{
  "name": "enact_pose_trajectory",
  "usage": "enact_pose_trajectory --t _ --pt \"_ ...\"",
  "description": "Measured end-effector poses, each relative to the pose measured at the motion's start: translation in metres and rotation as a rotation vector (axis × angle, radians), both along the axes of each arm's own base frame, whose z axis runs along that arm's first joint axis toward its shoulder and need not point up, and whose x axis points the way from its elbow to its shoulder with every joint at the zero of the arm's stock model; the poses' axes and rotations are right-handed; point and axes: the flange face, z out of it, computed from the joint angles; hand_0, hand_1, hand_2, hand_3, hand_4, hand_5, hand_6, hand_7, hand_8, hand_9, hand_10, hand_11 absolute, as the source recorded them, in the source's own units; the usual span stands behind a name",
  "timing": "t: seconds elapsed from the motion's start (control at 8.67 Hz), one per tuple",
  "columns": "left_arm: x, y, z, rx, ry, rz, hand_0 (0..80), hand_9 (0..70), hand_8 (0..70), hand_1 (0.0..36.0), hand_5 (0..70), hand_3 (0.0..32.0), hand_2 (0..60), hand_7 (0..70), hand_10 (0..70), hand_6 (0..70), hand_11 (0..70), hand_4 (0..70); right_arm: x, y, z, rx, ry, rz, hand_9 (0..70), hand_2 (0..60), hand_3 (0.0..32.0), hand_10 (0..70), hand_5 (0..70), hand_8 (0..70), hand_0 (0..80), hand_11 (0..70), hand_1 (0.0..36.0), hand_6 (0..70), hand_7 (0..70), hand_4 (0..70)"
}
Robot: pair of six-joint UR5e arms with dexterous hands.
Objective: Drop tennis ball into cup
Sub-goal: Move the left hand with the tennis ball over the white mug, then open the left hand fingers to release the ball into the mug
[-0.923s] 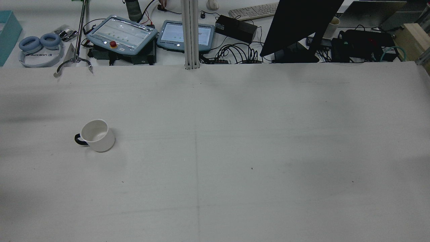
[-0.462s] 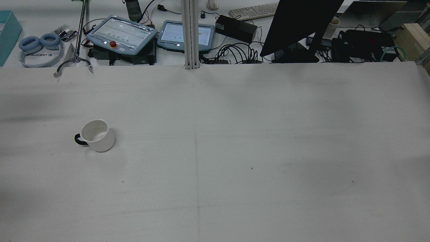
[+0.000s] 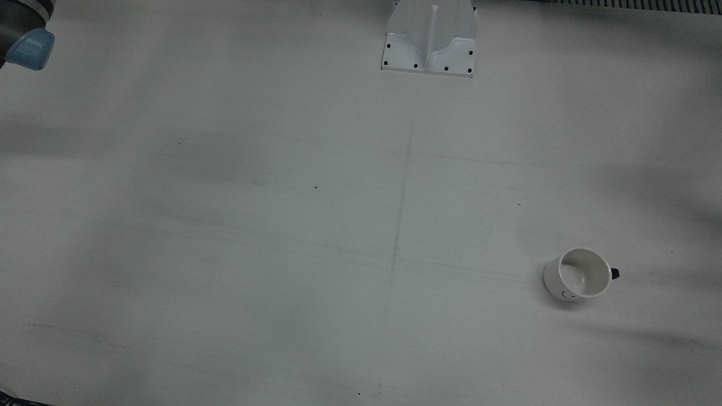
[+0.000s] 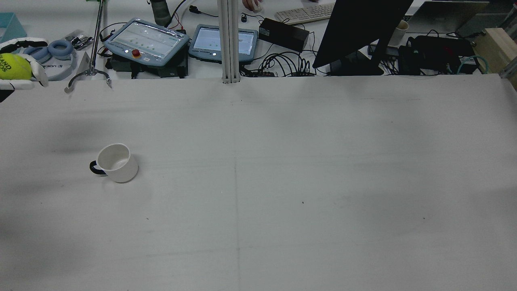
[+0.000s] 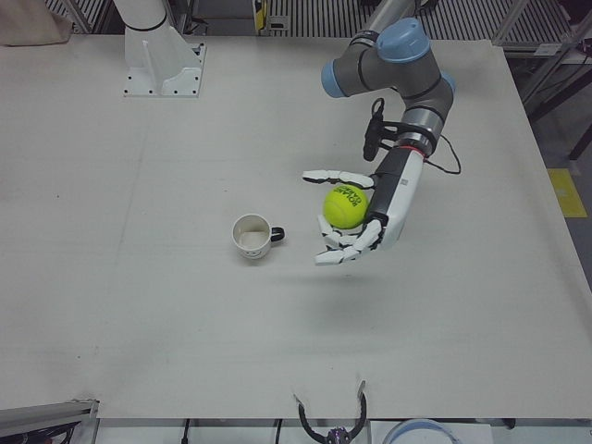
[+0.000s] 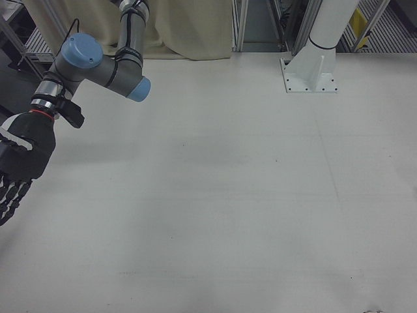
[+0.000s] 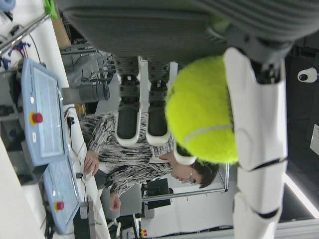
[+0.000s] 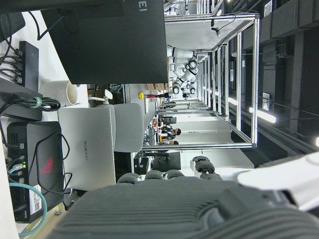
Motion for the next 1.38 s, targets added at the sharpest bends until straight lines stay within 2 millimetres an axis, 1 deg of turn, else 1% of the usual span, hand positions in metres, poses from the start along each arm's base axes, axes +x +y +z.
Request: enact_pose_trajectory --t 0.12,0.23,0.35,0.46,0.58,0.69,0.81,0.92,1.04,1.15,1.27,1.38 --pt "0.054 0.003 -0.017 0.011 0.016 0.055 55.8 57.2 44.7 15.8 23.4 0.0 13.3 70.0 35.7 70.0 51.7 22.5 0.0 0.0 0.0 -0.001 0.0 0.0 0.0 0.0 0.0 0.0 0.0 0.0 0.0 0.0 0.0 0.0 0.0 0.0" --pt "0.097 0.009 -0.028 0.019 0.019 0.098 55.6 57.1 43.9 16.1 21.8 0.0 12.1 70.0 35.4 70.0 51.3 22.3 0.0 0.0 0.0 -0.001 0.0 0.0 0.0 0.0 0.0 0.0 0.0 0.0 0.0 0.0 0.0 0.0 0.0 0.0" --pt "0.134 0.019 -0.032 0.023 0.015 0.132 55.3 56.5 44.1 15.2 23.4 0.0 13.3 70.0 34.2 70.0 49.8 22.1 0.0 0.0 0.0 0.0 0.0 0.0 0.0 0.0 0.0 0.0 0.0 0.0 0.0 0.0 0.0 0.0 0.0 0.0" --pt "0.157 0.025 -0.03 0.019 0.01 0.149 55.0 56.6 44.0 15.2 22.2 0.0 11.9 70.0 34.1 70.0 49.6 21.8 0.0 0.0 0.0 0.0 0.0 0.0 0.0 0.0 0.0 0.0 0.0 0.0 0.0 0.0 0.0 0.0 0.0 0.0" --pt "0.174 0.03 -0.021 0.01 0.003 0.162 54.7 56.6 44.3 14.5 23.6 0.0 13.1 70.0 33.8 70.0 49.3 21.6 0.0 0.0 0.0 0.0 0.0 0.0 0.0 0.0 0.0 0.0 0.0 0.0 0.0 0.0 0.0 0.0 0.0 0.0" --pt "0.185 0.032 -0.011 0.0 -0.004 0.171 55.0 56.3 44.0 14.5 24.4 0.0 13.7 70.0 33.6 70.0 48.9 21.6 0.0 0.0 0.0 -0.001 0.0 0.0 0.0 0.0 0.0 0.0 0.0 0.0 0.0 0.0 0.0 0.0 0.0 0.0" --pt "0.19 0.034 -0.002 -0.008 -0.011 0.175 54.5 53.9 42.4 15.1 22.6 0.0 13.8 70.0 32.0 70.0 46.9 21.4 0.0 0.0 0.0 -0.001 0.0 0.0 0.0 0.0 0.0 0.0 0.0 0.0 0.0 0.0 0.0 0.0 0.0 0.0" --pt "0.192 0.035 0.005 -0.013 -0.016 0.177 52.3 37.2 31.0 16.0 17.3 0.0 15.8 61.7 24.9 62.7 37.6 19.3 0.0 0.0 0.0 -0.001 0.0 0.0 0.0 0.0 0.0 0.0 0.0 0.0 0.0 0.0 0.0 0.0 0.0 0.0" --pt "0.191 0.037 0.011 -0.017 -0.021 0.178 49.7 17.1 19.0 14.6 14.1 0.0 17.2 24.5 15.0 48.7 23.1 17.6 0.0 0.0 0.0 -0.001 0.0 0.0 0.0 0.0 0.0 0.0 0.0 0.0 0.0 0.0 0.0 0.0 0.0 0.0" --pt "0.19 0.04 0.017 -0.021 -0.026 0.178 46.6 10.0 13.1 12.3 10.7 0.0 19.9 10.9 9.8 36.0 15.3 16.6 0.0 0.0 0.0 0.0 0.0 0.0 0.0 0.0 0.0 0.0 0.0 0.0 0.0 0.0 0.0 0.0 0.0 0.0" --pt "0.189 0.041 0.019 -0.023 -0.029 0.178 45.7 8.4 10.8 11.4 8.9 0.0 20.2 8.9 8.7 28.7 13.5 16.5 0.0 0.0 0.0 0.0 0.0 0.0 0.0 0.0 0.0 0.0 0.0 0.0 0.0 0.0 0.0 0.0 0.0 0.0" --pt "0.188 0.041 0.021 -0.024 -0.03 0.177 44.9 7.8 11.7 10.6 9.8 0.0 22.0 7.0 8.5 34.7 13.1 16.7 0.0 0.0 0.0 0.0 0.0 0.0 0.0 0.0 0.0 0.0 0.0 0.0 0.0 0.0 0.0 0.0 0.0 0.0"
